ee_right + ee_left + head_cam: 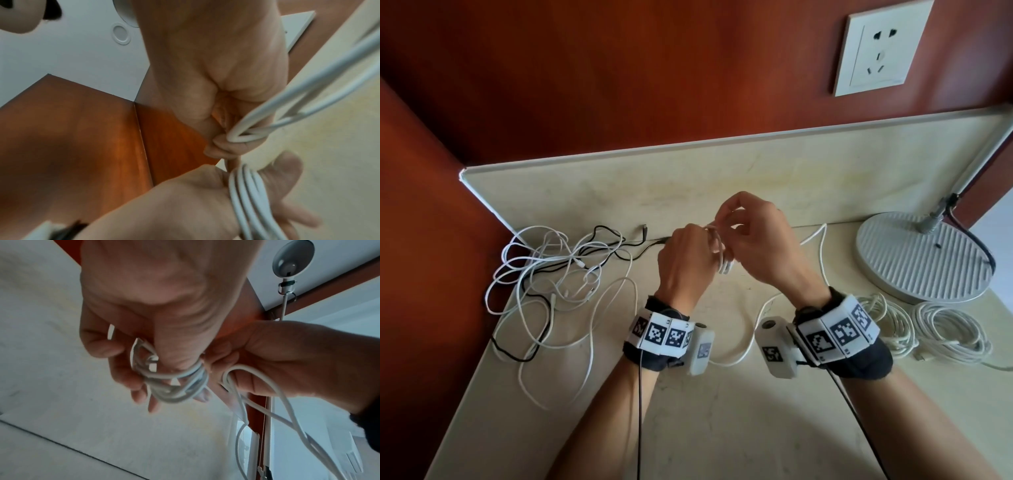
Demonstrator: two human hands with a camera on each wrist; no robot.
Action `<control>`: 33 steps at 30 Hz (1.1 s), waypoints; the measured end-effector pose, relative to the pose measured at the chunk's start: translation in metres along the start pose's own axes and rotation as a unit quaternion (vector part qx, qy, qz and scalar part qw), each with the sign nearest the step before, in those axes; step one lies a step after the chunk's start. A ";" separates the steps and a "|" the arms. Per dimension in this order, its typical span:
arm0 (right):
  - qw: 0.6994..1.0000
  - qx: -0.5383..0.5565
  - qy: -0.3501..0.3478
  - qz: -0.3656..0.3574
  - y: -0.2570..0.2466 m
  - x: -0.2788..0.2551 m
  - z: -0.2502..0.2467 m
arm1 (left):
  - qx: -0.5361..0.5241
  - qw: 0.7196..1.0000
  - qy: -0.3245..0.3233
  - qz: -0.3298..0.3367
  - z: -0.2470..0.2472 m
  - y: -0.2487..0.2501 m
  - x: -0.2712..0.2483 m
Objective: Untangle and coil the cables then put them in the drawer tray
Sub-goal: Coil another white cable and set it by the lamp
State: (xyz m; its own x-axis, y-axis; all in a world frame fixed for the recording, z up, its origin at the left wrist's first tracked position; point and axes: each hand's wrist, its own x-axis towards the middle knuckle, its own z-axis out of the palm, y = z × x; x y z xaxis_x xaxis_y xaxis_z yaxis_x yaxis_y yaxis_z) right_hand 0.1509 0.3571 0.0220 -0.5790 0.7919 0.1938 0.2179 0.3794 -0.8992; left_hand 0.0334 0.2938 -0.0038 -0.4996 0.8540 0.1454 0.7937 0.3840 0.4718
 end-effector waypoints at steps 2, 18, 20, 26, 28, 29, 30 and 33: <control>1.000 0.022 0.005 -0.002 -0.005 -0.003 0.007 | -0.027 0.999 0.046 -0.008 -0.005 0.002 0.000; 0.971 -0.131 -0.199 -0.024 0.012 0.004 0.000 | -0.502 0.840 0.089 -0.185 -0.039 -0.038 0.028; 0.969 -0.118 -0.218 -0.012 0.019 0.007 -0.007 | -0.528 0.825 0.066 -0.188 -0.044 -0.043 0.030; 0.963 -0.088 -0.251 0.041 0.029 0.012 -0.022 | -0.507 0.846 -0.152 0.059 -0.045 -0.049 0.025; 0.964 -0.113 -0.233 0.060 0.035 0.015 -0.024 | -0.414 0.881 -0.208 0.097 -0.046 -0.043 0.022; 0.964 -0.128 -0.222 0.067 0.038 0.017 -0.025 | -0.372 0.895 -0.227 0.098 -0.046 -0.039 0.020; 0.964 -0.141 -0.212 0.072 0.041 0.019 -0.026 | -0.347 0.899 -0.254 0.088 -0.044 -0.035 0.020; 0.962 -0.160 -0.203 0.082 0.047 0.021 -0.027 | -0.316 0.889 -0.330 0.022 -0.034 -0.025 0.013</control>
State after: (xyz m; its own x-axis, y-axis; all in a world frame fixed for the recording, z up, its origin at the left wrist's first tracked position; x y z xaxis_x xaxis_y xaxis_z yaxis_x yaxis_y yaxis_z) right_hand 0.1700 0.4049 -0.0056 -0.7607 0.6267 -0.1687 0.5266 0.4441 -0.7248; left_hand -0.0044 0.2831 0.0156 0.0055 0.9634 -0.2680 0.3500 0.2492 0.9030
